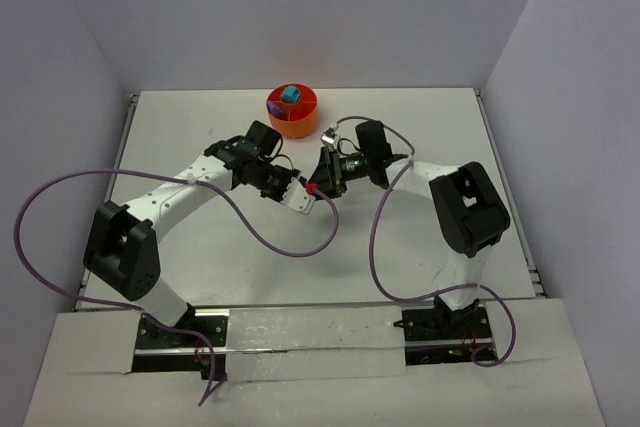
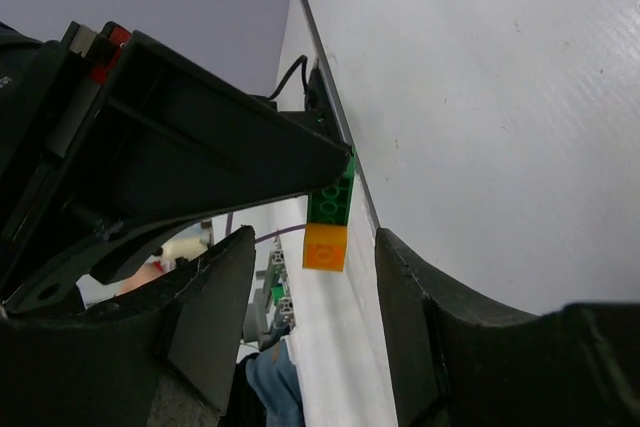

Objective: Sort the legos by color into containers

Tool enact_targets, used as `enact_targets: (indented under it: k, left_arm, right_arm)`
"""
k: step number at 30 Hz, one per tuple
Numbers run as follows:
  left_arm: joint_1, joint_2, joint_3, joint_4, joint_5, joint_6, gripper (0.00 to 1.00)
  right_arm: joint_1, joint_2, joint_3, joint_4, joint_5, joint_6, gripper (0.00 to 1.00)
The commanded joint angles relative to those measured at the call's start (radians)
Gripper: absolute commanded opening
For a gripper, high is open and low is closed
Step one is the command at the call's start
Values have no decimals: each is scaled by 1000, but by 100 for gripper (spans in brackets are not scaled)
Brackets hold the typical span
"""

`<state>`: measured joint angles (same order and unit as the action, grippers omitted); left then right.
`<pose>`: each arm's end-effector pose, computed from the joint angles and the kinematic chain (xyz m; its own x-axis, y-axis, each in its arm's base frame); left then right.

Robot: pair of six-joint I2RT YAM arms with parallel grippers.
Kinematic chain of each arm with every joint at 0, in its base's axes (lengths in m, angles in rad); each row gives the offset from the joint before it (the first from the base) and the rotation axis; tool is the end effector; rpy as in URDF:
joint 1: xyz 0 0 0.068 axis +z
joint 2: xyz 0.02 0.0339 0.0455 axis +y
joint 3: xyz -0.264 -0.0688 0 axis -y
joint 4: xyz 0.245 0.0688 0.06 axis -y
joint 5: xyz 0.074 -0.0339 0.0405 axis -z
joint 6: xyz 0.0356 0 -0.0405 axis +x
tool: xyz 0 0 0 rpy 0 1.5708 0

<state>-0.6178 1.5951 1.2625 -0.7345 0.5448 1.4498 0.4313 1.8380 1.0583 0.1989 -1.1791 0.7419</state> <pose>0.2567 -0.2050 0.2627 0.6080 0.6095 -0.5088 0.7931 -0.4369 0.4244 0.3308 0.1885 0.1905 -0.9496 -0.1530 -0.2736 -0.2983 0.1725 0.9387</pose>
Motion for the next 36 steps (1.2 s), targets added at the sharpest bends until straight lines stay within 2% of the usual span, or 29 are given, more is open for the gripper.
enact_targets:
  k: [1,8,22,28,36]
  left_arm:
    - [-7,-25,54,18,41,0,0]
    - [-7,-20,56,14,38,6,0]
    - [-5,-24,26,7,26,51,0]
    - [-6,-28,13,4,20,69,0]
    - [-4,-42,-44,1,6,102,0]
  right_arm:
    - [17,13,64,-19,-21,-39,57]
    - [20,18,69,-67,-10,-75,39]
    - [8,-4,66,-125,-36,-123,27]
    - [-4,-17,63,-106,-36,-118,0]
    - [-41,-51,123,-246,-32,-240,0]
